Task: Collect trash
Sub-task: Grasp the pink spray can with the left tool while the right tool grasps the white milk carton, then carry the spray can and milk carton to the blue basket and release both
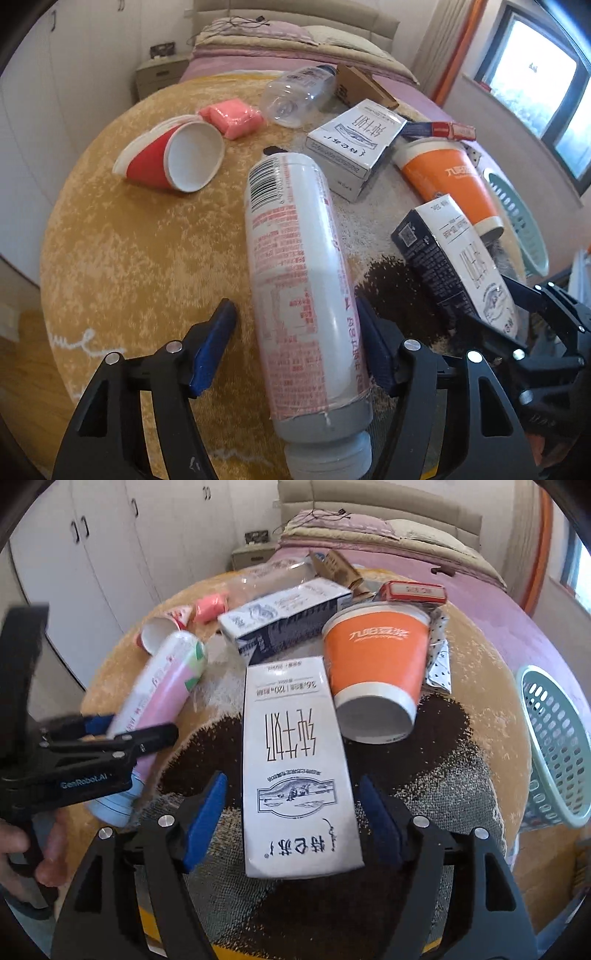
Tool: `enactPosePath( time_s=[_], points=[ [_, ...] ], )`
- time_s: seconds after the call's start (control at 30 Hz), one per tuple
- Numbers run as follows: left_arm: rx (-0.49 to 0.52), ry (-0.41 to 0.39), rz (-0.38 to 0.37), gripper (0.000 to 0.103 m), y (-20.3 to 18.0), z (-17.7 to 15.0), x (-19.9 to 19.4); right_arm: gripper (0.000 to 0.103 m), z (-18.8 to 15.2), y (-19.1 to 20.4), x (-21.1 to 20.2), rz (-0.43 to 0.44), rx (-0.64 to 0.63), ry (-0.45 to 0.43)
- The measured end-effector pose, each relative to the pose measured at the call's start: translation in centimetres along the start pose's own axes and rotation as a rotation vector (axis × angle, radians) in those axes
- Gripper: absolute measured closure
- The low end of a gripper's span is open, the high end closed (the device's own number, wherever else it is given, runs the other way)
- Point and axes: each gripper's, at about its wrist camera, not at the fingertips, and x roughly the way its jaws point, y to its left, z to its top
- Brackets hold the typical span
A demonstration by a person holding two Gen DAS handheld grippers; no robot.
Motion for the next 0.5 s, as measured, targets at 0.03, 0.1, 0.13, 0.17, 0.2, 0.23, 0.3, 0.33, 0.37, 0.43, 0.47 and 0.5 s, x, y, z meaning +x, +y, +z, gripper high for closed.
enactPosePath(
  time_s=[0.03,0.1,0.13,0.17,0.2,0.23,0.3,0.33,0.37,0.43,0.47,0.5],
  points=[
    [0.009,0.000,0.007,0.044,0.0,-0.1,0.0,0.036,-0.1,0.2,0.2,-0.010,-0.011,0.005],
    [0.025,-0.008,-0.002,0.054,-0.2,-0.2,-0.3,0.050,-0.1,0.4,0.5,-0.016,-0.021,0.006],
    [0.022,-0.014,-0.005,0.054,-0.2,-0.2,-0.5,0.050,-0.1,0.5,0.6,-0.011,-0.024,0.007],
    [0.017,-0.029,-0.009,0.054,-0.2,-0.2,-0.8,0.050,0.0,0.5,0.5,-0.002,-0.026,-0.004],
    [0.013,-0.047,-0.013,0.054,-0.3,0.0,-1.0,0.051,0.1,0.5,0.4,0.006,-0.028,-0.018],
    [0.008,-0.064,-0.020,0.055,-0.3,-0.1,-1.4,0.051,0.3,0.5,-0.1,0.017,-0.032,-0.045],
    [-0.011,-0.104,-0.041,0.055,0.0,0.0,-2.5,0.051,0.6,0.5,-0.7,0.033,-0.032,-0.070],
    [-0.016,-0.120,-0.049,0.055,0.1,0.0,-3.0,0.051,0.8,0.5,-1.3,0.054,-0.029,-0.091],
    [-0.021,-0.150,-0.058,0.056,0.2,0.2,-3.9,0.051,1.1,0.5,-1.8,0.066,-0.028,-0.106],
    [-0.017,-0.184,-0.066,0.056,0.0,0.5,-4.9,0.051,1.6,0.4,-2.9,0.081,-0.032,-0.144],
    [-0.012,-0.206,-0.070,0.056,-0.1,0.8,-5.6,0.051,1.8,0.4,-3.6,0.082,-0.033,-0.166],
    [-0.005,-0.220,-0.075,0.056,-0.4,1.1,-6.1,0.051,1.9,0.3,-4.2,0.085,-0.032,-0.182]
  ],
)
